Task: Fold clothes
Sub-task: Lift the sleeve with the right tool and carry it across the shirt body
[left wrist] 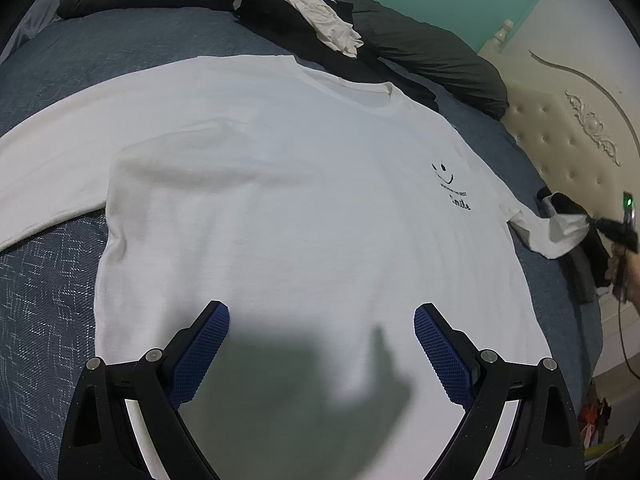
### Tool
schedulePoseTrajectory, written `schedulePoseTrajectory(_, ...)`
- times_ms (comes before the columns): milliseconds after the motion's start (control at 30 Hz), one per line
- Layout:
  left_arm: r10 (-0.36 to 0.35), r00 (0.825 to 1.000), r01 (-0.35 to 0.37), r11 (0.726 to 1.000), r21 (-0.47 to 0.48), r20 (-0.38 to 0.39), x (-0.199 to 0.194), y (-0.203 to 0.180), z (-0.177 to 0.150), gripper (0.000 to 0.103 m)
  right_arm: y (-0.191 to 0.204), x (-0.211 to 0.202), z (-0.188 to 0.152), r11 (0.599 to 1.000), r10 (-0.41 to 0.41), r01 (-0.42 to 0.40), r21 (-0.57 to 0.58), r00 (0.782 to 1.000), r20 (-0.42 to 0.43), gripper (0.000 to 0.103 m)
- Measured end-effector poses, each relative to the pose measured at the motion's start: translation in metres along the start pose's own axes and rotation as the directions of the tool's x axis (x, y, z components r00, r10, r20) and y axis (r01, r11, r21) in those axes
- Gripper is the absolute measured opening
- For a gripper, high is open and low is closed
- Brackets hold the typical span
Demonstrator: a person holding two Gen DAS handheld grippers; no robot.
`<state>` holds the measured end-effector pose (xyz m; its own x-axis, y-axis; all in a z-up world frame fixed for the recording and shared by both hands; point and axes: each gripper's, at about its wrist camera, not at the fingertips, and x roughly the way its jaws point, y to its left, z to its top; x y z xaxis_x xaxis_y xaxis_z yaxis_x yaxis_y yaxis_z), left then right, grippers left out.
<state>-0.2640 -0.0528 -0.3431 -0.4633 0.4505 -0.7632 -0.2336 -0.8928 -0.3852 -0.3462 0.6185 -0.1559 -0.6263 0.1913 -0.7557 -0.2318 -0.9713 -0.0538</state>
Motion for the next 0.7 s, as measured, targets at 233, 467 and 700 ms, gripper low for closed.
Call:
schedulePoseTrajectory(233, -0.020, 1.000, 0.020, 1.000, 0.005, 0.017, -0.010, -0.005, 0.002, 0.096, 0.046, -0.065, 0.053, 0.996, 0.068, -0.062, -0.072, 0.994, 0.083, 0.002)
schedulePoseTrajectory(467, -0.038, 0.999, 0.038, 0.999, 0.009, 0.037, -0.025, -0.003, 0.004, 0.096, 0.109, -0.131, 0.102, 0.980, 0.146, -0.119, -0.157, 0.975, 0.167, 0.002)
schedulePoseTrajectory(700, -0.043, 0.997, 0.043, 0.999, 0.008, 0.070, -0.050, 0.005, 0.002, 0.096, 0.179, -0.196, 0.118, 0.947, 0.253, -0.197, -0.255, 0.944, 0.210, 0.002)
